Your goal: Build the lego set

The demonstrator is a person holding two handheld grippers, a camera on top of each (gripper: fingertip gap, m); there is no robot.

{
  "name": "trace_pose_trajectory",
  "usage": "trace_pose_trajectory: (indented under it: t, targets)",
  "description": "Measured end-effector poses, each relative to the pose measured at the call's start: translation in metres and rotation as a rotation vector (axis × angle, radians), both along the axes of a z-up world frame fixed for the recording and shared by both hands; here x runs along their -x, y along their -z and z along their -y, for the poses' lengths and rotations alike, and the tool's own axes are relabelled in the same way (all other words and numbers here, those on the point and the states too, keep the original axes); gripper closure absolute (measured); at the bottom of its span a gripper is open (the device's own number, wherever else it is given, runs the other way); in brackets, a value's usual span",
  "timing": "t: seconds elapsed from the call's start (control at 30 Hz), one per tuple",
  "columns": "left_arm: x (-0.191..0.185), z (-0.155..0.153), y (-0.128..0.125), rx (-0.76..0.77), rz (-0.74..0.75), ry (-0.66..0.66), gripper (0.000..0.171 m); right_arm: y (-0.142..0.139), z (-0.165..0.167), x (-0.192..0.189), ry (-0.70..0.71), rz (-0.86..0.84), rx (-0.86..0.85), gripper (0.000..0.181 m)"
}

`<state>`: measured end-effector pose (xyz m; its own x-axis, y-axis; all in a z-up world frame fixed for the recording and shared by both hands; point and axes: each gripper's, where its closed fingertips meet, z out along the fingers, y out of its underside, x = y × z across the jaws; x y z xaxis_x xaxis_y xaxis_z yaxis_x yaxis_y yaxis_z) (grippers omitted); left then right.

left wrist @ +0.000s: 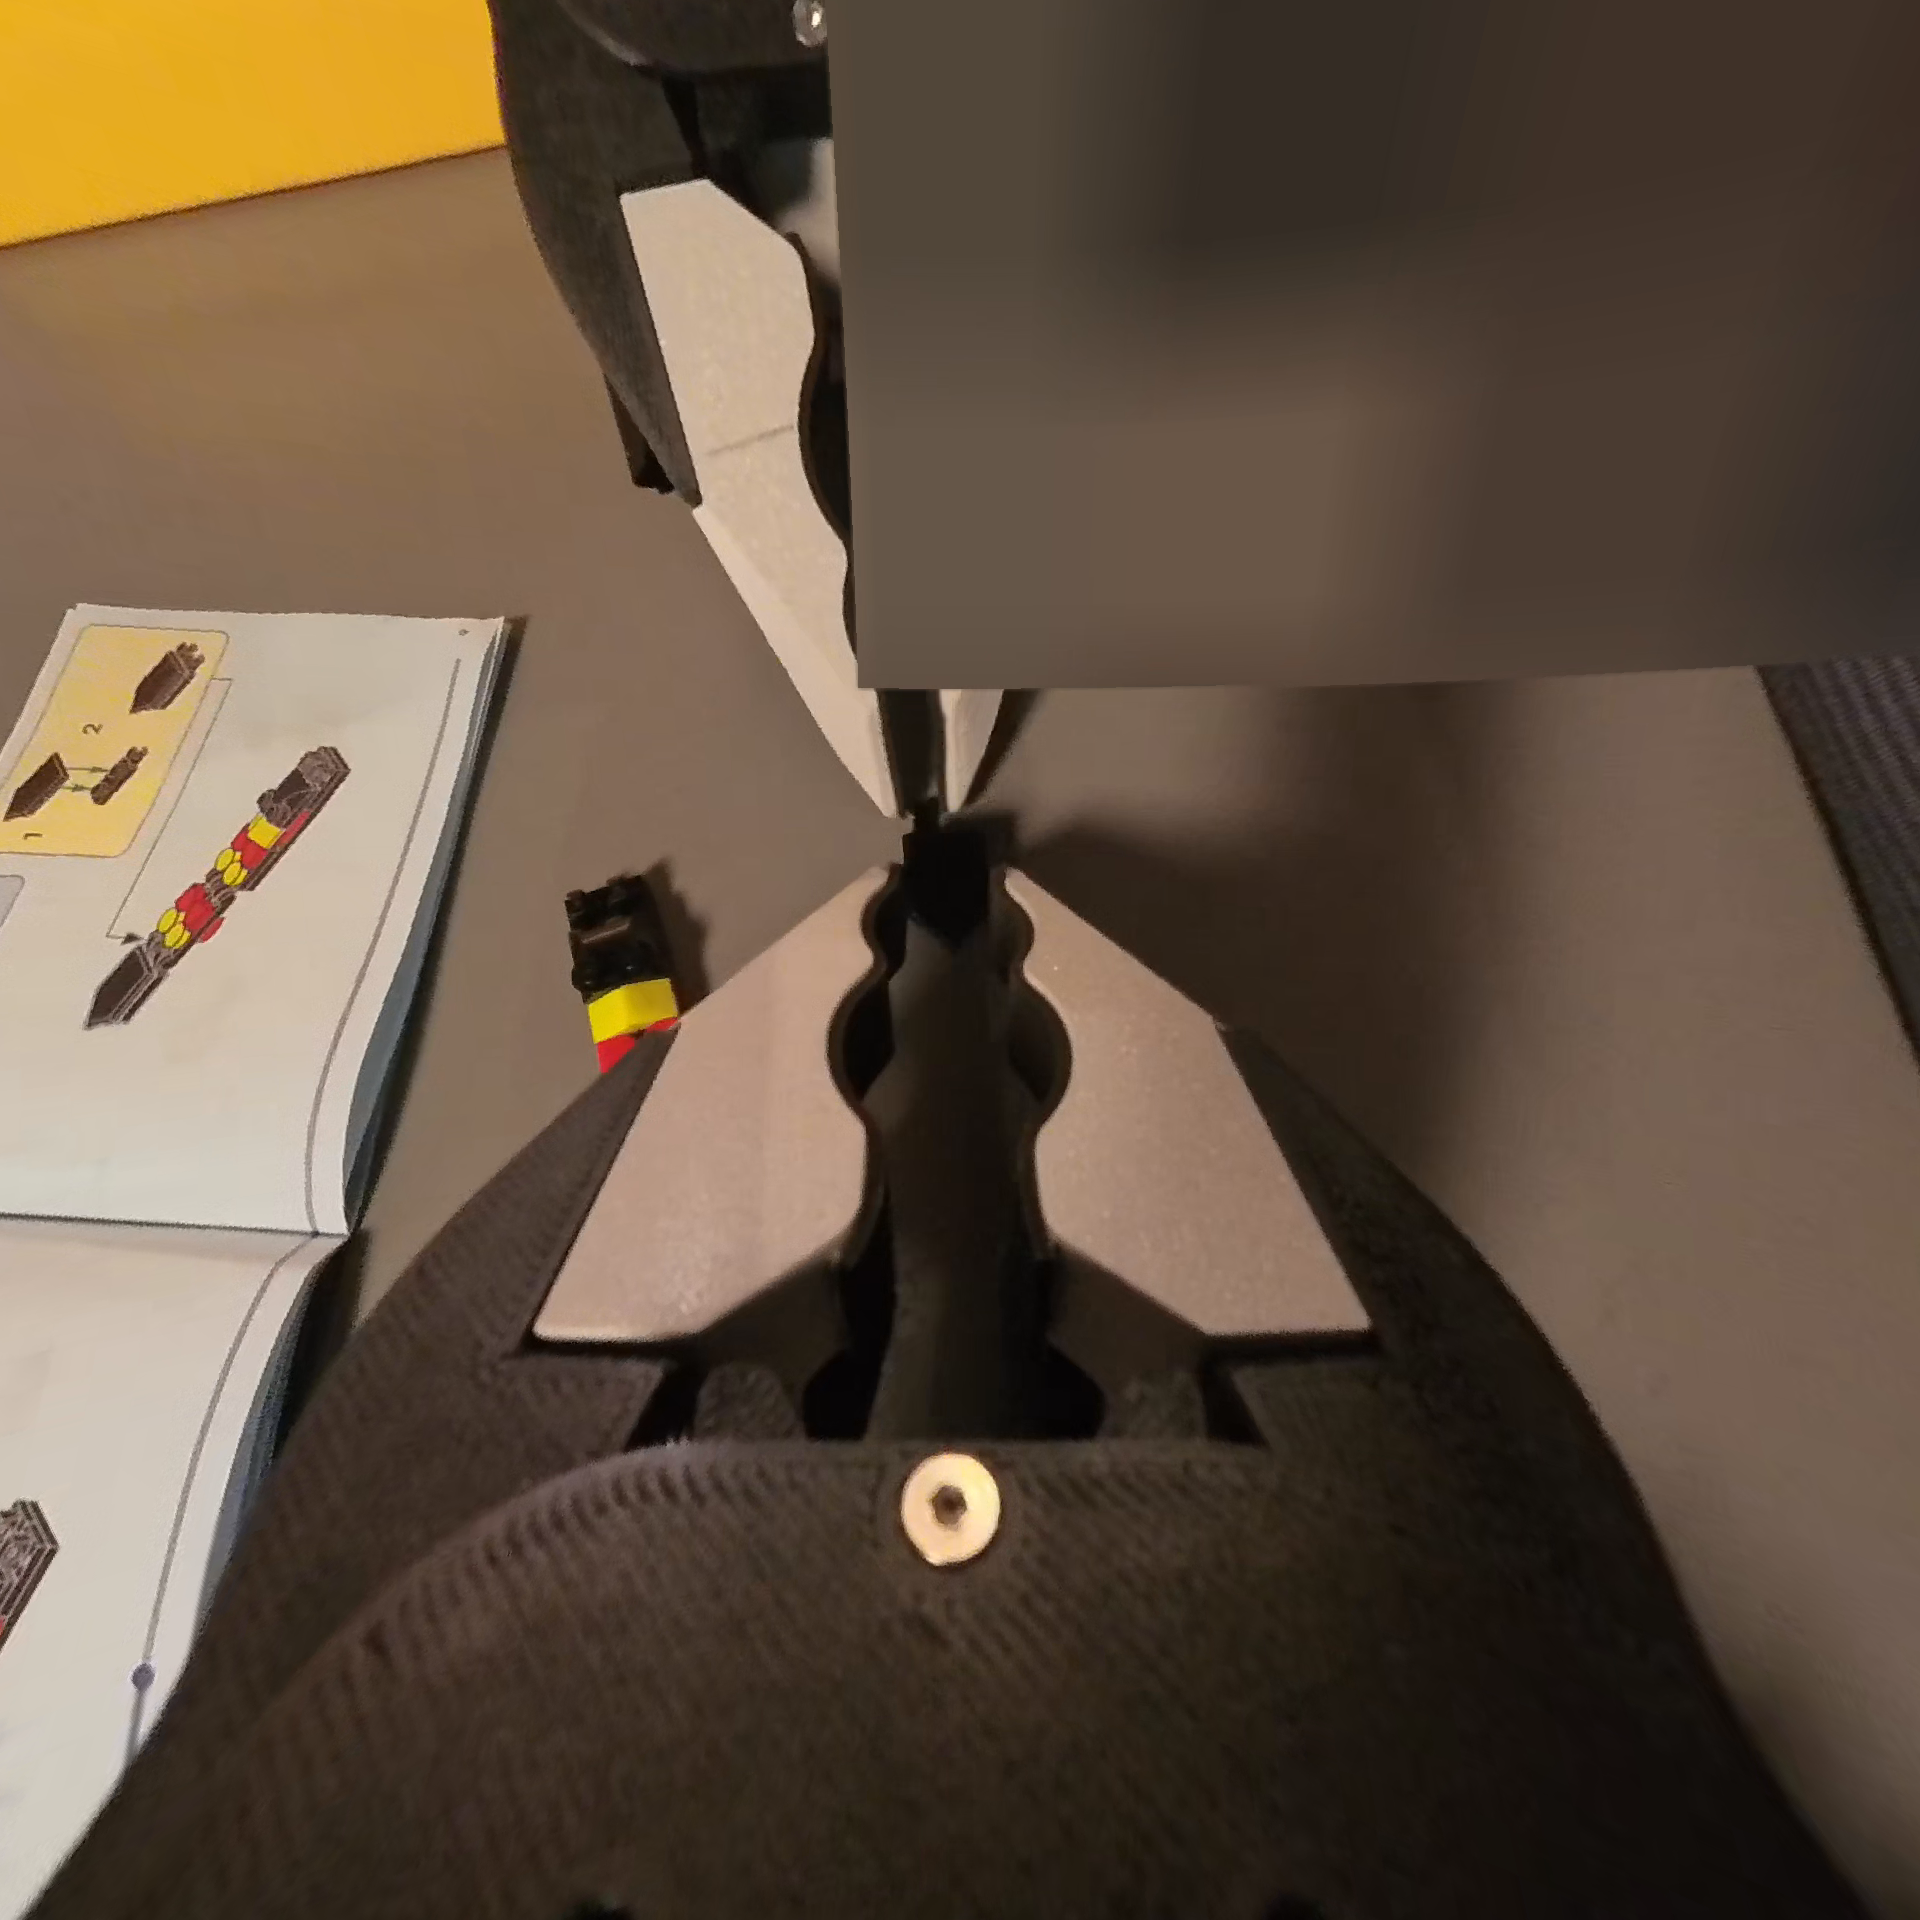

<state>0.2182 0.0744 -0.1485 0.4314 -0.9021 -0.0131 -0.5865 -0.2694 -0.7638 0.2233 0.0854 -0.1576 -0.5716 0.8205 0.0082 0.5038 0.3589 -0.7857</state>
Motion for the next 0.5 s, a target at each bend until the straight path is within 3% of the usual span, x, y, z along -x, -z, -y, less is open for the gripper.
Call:
trace_pose_trajectory:
  t: [0.23, 0.5]
  targets:
    - [0.0, -0.002, 0.002, 0.001, -0.007, -0.008, 0.156, 0.002, 0.0, 0.002, 0.011, 0.003, -0.02, 0.18]
    - [-0.002, -0.006, 0.003, -0.009, -0.038, -0.038, 0.157, -0.017, -0.005, 0.003, 0.008, -0.06, 0.113, 0.164]
